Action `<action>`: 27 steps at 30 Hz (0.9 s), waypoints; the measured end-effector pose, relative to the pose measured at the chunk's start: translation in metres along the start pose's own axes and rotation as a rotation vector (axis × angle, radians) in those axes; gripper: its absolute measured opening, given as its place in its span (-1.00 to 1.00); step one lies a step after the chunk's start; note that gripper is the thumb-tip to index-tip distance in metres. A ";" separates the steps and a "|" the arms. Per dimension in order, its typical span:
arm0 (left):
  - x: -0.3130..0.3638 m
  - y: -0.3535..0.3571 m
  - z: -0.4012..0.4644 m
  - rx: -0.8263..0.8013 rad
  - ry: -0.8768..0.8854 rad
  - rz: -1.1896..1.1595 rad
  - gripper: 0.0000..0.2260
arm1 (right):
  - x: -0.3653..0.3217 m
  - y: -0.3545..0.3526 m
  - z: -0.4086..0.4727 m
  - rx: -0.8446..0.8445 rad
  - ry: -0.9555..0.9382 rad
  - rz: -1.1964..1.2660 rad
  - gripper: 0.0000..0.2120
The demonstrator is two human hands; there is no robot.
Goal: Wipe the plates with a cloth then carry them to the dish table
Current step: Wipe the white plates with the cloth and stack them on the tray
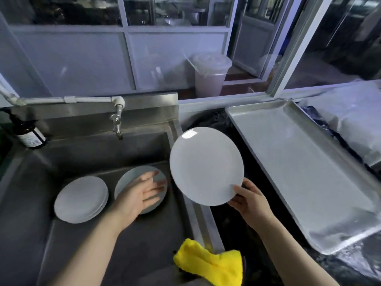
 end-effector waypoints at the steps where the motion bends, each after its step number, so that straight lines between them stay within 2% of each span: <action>1: 0.002 0.005 0.010 0.008 0.001 0.010 -0.73 | -0.013 -0.017 0.007 0.016 -0.014 0.001 -0.78; 7: 0.012 0.032 0.073 0.029 -0.002 0.042 -0.71 | -0.087 -0.112 0.046 0.102 -0.109 0.117 -0.78; 11: 0.018 0.043 0.107 0.051 -0.003 0.024 -0.72 | -0.119 -0.166 0.074 0.270 -0.144 0.139 -0.83; 15: 0.023 0.046 0.129 0.088 0.004 0.006 -0.73 | -0.129 -0.189 0.109 0.357 -0.138 0.246 -0.85; 22: 0.020 0.052 0.145 0.119 -0.018 -0.015 -0.73 | -0.134 -0.223 0.142 0.425 -0.118 0.254 -0.69; 25: 0.017 0.052 0.146 0.134 -0.030 -0.011 -0.74 | -0.131 -0.239 0.153 0.540 -0.114 0.373 -0.62; 27: 0.014 0.052 0.147 0.141 -0.038 -0.009 -0.74 | -0.132 -0.239 0.161 0.552 -0.108 0.414 -0.62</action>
Point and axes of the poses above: each hand's wrist, its own z-axis towards the middle knuckle, its own y-axis out of the palm, x = y × z, the point moved 10 cm from there along z, towards the middle knuckle, and after that the axes turned 15 degrees about -x, right-handed, at the moved point
